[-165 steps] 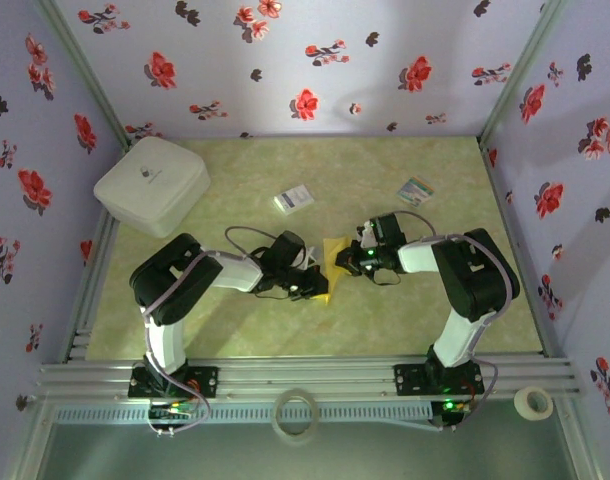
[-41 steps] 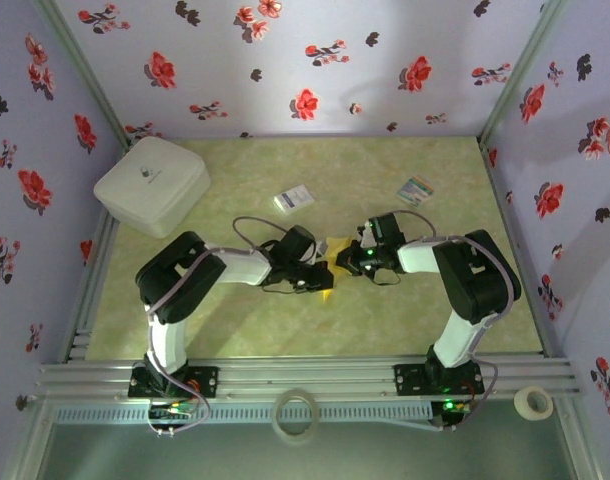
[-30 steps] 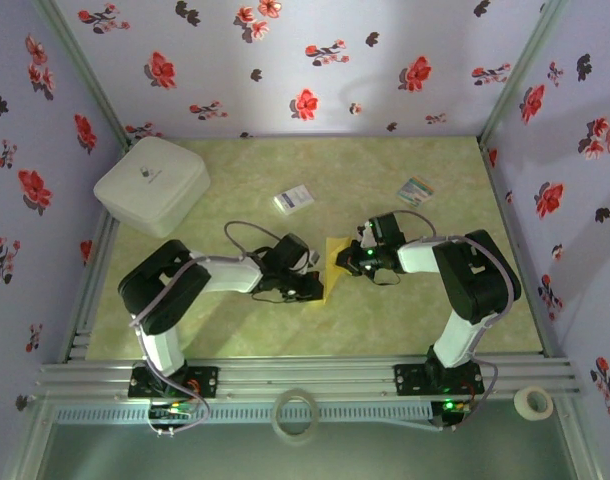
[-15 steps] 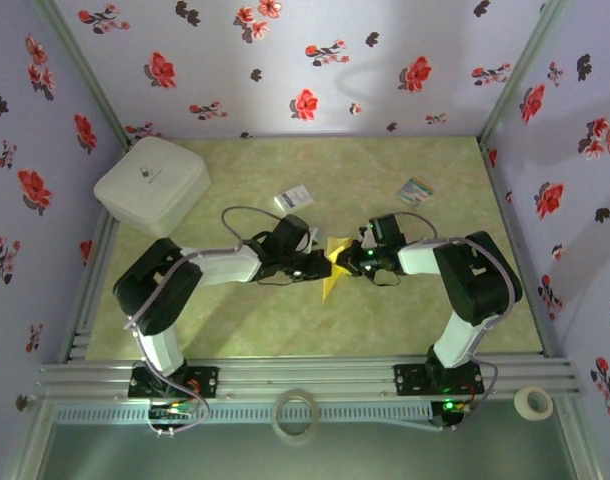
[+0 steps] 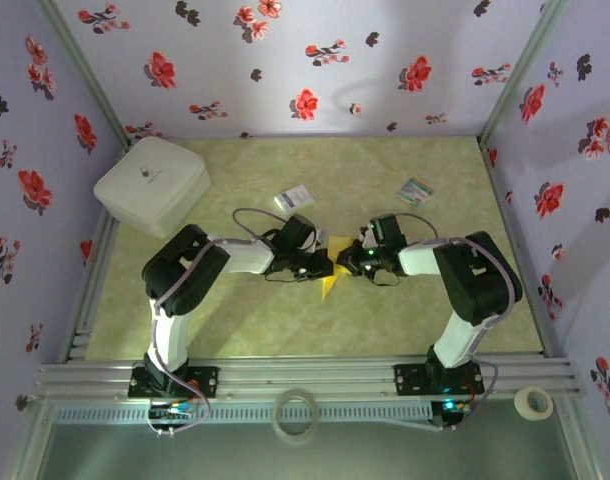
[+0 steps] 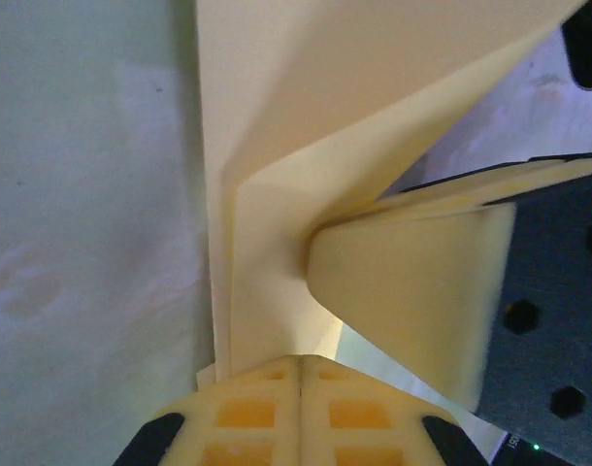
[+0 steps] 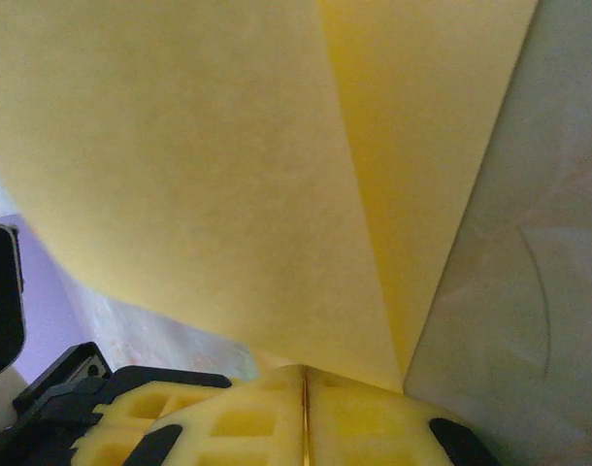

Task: Fold a paper plane with a square sheet of paper (pick it up from the middle)
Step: Fold the wing for the fifth time at the center of the table.

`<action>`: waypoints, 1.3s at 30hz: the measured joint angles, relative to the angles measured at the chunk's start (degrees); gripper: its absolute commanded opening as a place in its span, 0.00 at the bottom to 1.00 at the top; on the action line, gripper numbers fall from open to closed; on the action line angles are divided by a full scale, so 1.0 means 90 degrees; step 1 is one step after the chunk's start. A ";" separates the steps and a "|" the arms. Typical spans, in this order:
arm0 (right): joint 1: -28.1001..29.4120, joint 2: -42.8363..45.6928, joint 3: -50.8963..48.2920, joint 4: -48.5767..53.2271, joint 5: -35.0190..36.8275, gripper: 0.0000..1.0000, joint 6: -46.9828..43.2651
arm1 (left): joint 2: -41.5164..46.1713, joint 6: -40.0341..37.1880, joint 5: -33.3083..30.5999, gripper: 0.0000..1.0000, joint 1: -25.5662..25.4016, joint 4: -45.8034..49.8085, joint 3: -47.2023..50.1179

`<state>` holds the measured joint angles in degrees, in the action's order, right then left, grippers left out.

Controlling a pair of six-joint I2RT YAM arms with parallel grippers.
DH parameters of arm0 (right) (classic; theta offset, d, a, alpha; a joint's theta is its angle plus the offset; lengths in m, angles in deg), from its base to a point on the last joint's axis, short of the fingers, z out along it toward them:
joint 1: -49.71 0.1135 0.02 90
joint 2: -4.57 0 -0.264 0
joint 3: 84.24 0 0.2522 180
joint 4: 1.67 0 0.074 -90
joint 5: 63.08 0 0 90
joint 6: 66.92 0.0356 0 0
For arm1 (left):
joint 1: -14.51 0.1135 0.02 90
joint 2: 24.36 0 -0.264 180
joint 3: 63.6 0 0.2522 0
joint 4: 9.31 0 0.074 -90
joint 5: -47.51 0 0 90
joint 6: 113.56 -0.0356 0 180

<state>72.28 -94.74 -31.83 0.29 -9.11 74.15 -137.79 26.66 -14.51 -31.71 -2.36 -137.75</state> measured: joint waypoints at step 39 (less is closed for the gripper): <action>0.0651 0.0257 0.0527 0.1409 0.0675 0.05 -0.1659 | 0.0410 -0.0670 0.0420 0.00 0.0066 -0.0270 0.0799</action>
<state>78.13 -92.42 -27.08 12.97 -3.03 59.22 -134.10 20.63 -10.73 -31.12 -4.79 -130.55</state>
